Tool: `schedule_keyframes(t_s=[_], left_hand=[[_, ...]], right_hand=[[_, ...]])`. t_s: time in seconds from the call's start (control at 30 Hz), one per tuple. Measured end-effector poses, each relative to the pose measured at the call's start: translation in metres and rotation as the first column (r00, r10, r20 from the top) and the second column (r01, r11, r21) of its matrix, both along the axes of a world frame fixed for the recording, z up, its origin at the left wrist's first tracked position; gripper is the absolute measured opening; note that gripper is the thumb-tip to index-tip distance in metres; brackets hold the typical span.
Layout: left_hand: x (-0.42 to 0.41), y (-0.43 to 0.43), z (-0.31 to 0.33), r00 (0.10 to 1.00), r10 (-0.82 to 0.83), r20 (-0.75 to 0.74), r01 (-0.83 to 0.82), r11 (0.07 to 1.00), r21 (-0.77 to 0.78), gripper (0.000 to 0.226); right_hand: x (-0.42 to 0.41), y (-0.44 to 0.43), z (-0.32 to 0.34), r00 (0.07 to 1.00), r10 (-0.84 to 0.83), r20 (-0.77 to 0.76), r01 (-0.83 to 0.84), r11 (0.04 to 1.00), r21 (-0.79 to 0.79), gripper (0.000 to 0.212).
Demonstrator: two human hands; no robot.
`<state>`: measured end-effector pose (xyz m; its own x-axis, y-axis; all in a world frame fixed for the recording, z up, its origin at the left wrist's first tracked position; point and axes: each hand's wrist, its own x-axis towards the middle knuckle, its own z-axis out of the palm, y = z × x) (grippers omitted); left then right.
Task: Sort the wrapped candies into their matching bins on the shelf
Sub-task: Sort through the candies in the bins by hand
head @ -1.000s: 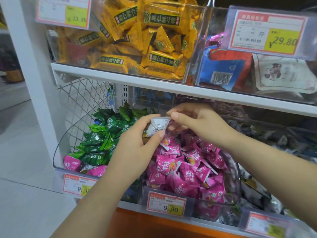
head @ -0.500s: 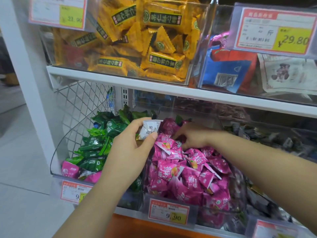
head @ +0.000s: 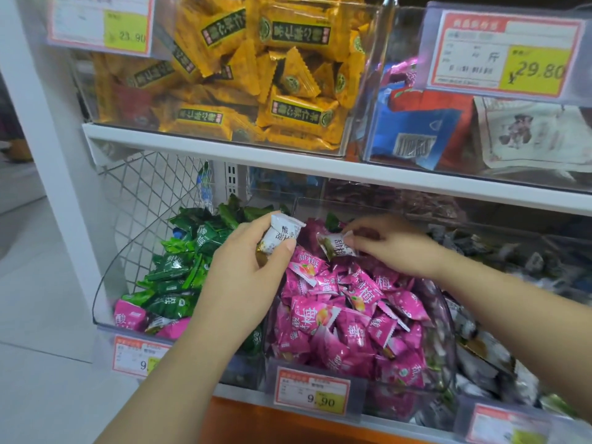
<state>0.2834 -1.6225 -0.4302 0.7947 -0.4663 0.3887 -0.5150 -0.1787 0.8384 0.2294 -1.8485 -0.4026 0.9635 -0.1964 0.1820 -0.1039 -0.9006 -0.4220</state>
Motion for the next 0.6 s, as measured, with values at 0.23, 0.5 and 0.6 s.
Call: schedule_keyframes(t_s=[0.23, 0.5, 0.6], left_hand=[[-0.024, -0.018, 0.009, 0.999, -0.039, 0.038, 0.037, 0.998, 0.044, 0.02], [-0.076, -0.064, 0.019, 0.975, -0.202, 0.095, 0.196, 0.978, 0.07, 0.015], [-0.093, -0.088, 0.019, 0.967, -0.223, 0.124, 0.216, 0.974, 0.071, 0.017]], right_hand=[[-0.075, 0.01, 0.016, 0.995, 0.07, 0.072, -0.087, 0.956, 0.281, 0.024], [-0.148, -0.004, 0.024, 1.0, -0.016, 0.004, 0.014, 0.975, 0.223, 0.017], [-0.175, -0.025, 0.024, 0.99, -0.136, 0.035, 0.126, 0.97, 0.208, 0.023]])
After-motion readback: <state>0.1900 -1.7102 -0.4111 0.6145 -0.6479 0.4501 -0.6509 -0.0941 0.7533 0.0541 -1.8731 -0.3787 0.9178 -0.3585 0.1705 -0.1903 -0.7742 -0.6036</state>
